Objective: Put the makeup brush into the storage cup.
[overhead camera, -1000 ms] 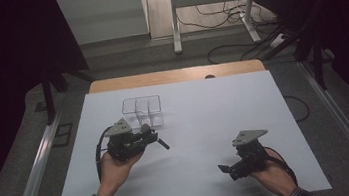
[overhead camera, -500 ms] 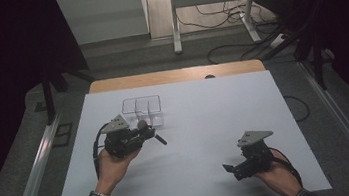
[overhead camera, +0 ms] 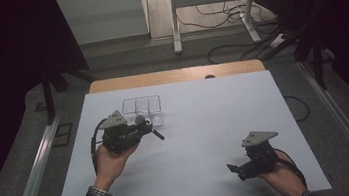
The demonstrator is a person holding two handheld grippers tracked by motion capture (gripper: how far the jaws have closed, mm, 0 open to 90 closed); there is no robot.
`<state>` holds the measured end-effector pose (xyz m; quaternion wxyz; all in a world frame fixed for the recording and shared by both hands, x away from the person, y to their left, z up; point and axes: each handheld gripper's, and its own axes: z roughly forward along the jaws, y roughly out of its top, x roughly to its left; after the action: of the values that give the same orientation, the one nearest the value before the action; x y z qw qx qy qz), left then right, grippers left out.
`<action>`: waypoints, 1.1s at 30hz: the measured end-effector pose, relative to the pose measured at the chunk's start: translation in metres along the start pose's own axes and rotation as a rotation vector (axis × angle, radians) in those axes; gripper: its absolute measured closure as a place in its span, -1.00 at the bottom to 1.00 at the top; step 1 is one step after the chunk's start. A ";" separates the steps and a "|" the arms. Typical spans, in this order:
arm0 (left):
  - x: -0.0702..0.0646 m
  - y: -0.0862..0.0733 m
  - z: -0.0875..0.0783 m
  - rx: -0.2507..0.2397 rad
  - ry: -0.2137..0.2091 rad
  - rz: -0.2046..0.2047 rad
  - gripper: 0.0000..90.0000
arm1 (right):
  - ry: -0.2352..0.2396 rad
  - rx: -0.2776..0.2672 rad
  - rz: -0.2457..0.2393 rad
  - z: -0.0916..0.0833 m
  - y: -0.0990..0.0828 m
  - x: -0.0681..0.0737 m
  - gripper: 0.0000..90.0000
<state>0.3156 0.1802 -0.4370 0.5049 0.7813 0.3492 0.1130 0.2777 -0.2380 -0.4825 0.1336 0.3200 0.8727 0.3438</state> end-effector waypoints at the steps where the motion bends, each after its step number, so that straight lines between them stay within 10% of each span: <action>1: 0.001 0.001 0.000 -0.001 0.002 0.000 0.70 | -0.001 0.001 0.002 0.000 0.000 0.000 -1.00; 33: 0.020 0.026 -0.004 -0.021 0.050 0.006 0.71 | -0.029 -0.004 0.039 -0.013 -0.013 -0.008 -1.00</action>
<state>0.3398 0.1895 -0.4159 0.5040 0.7740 0.3578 0.1377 0.2719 -0.2570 -0.4815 0.1400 0.3417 0.8635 0.3434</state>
